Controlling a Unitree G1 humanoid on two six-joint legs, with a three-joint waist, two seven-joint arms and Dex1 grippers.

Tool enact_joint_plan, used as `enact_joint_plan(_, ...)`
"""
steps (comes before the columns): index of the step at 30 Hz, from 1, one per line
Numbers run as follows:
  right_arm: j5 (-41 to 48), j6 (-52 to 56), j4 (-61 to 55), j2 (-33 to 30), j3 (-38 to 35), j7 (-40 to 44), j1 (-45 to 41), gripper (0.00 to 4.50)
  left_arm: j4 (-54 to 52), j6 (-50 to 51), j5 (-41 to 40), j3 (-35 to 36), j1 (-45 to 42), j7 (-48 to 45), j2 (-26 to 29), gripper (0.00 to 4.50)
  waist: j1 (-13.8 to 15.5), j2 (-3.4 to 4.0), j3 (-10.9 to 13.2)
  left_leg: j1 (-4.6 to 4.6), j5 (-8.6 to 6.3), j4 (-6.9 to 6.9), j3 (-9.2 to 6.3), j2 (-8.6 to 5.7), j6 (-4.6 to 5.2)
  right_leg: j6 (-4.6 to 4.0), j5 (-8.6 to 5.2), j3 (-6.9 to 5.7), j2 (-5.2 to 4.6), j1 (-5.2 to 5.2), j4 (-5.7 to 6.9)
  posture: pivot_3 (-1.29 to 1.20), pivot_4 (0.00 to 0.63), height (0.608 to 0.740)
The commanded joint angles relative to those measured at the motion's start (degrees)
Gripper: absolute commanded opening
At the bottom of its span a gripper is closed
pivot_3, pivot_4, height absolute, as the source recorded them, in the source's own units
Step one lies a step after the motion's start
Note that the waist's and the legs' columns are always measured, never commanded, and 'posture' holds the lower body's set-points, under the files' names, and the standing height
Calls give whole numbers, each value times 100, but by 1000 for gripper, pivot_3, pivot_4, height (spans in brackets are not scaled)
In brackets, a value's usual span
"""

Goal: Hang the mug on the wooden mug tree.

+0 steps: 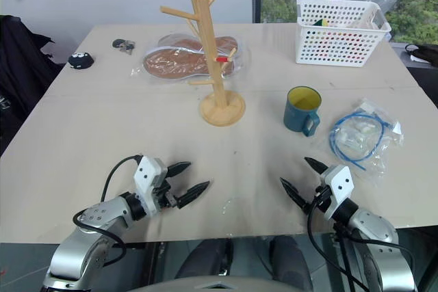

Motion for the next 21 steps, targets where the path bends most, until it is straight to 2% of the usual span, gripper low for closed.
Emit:
enact_joint_plan(1,9,-74,-80,-55,-59,-37,-92,4500,-195,-144,9,-10,-6,0,7,4397,-3,0,0,0,0,0,0,0,0,0,0,0,0,0,0,0,150,740)
enact_joint_plan(21,30,3,-66,-290,-319,-163,-122,4500,-191,-269,61,-156,-136,-37,72,4397,-12,1,1,-1,0,0,0,0,0,2,1,-1,0,0,-1,0,150,740)
